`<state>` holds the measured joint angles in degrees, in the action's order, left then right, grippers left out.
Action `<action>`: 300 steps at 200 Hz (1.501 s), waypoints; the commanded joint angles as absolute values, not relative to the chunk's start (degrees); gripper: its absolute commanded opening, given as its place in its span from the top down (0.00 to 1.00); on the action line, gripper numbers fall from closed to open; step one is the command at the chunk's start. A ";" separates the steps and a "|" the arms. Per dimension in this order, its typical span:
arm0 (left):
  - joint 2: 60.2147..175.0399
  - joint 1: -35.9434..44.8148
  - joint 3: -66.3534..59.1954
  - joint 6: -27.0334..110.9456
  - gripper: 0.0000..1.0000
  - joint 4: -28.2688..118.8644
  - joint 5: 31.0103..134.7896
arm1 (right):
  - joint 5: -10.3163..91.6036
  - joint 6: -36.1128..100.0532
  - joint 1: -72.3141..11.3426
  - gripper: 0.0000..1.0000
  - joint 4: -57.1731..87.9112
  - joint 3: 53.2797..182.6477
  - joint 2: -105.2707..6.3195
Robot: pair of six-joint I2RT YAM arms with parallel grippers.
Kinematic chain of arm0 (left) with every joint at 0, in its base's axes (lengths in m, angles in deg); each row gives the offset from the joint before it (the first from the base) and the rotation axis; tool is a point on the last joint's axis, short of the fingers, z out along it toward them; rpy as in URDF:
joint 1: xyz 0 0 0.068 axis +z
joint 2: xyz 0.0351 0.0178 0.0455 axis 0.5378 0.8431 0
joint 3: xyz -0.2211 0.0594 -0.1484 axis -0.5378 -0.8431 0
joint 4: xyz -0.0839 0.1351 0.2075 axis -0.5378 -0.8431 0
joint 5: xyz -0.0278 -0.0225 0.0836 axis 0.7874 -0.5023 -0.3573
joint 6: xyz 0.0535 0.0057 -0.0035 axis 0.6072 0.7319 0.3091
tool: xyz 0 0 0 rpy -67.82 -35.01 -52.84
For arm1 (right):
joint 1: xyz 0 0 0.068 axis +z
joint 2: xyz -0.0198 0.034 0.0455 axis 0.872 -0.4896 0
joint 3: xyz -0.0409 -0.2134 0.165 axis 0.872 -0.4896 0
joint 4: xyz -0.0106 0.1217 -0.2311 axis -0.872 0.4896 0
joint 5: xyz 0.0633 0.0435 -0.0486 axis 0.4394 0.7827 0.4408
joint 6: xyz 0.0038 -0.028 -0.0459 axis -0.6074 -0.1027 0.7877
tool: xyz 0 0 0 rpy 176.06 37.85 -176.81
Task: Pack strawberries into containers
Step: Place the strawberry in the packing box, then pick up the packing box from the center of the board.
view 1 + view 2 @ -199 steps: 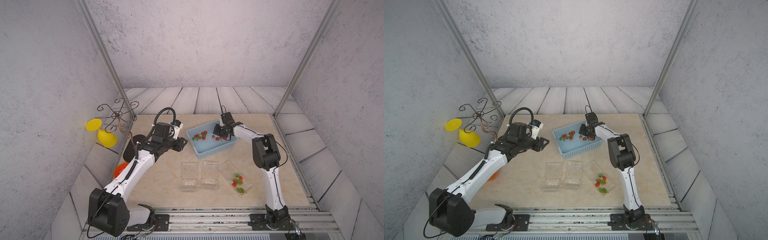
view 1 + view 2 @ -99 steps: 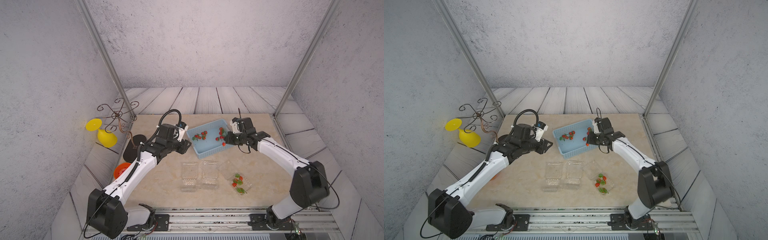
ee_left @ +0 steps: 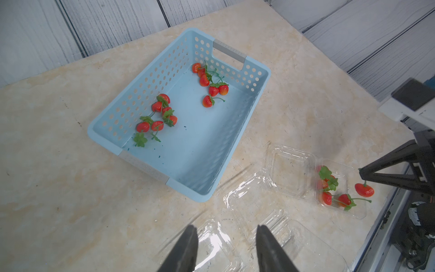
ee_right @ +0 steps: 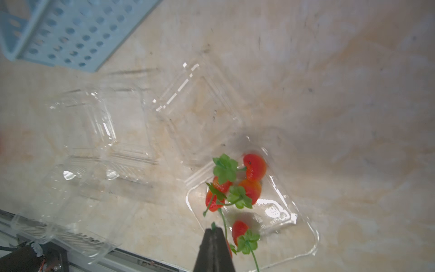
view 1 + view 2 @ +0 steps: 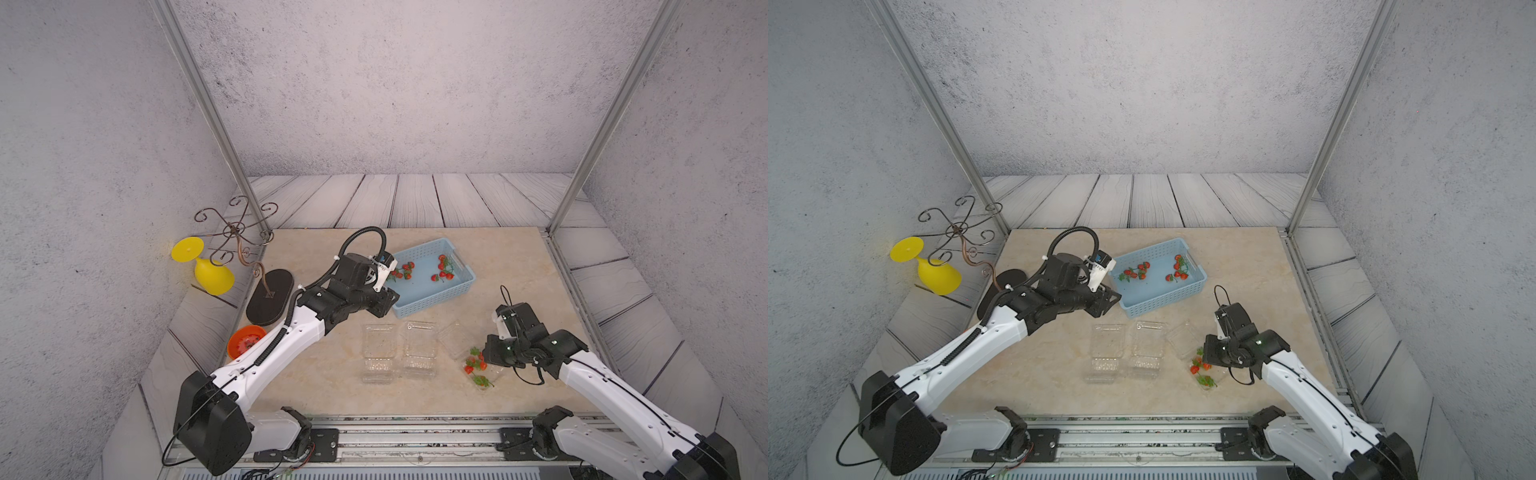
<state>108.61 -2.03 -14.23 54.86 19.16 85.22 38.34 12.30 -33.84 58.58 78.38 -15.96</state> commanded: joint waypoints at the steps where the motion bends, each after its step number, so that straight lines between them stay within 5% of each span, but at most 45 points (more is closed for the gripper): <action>1: 108.60 -2.86 -12.39 54.52 0.55 18.56 83.10 | 35.88 10.28 -33.44 0.88 62.34 77.60 -15.74; 22: 108.13 -3.14 -12.08 54.35 0.55 18.35 82.12 | 34.15 10.76 -33.28 0.62 64.31 78.87 -16.76; 54: 108.71 -3.67 -11.09 54.08 0.56 18.34 82.07 | 26.73 10.92 -33.65 0.49 66.78 83.54 -18.98; 194: 110.40 -3.62 -9.62 55.57 0.56 19.05 82.80 | 26.62 15.43 -38.19 0.55 55.87 81.47 -38.02; 300: 111.91 -3.68 -8.74 54.92 0.56 19.58 83.80 | 22.84 15.66 -39.11 0.80 56.31 82.26 -37.66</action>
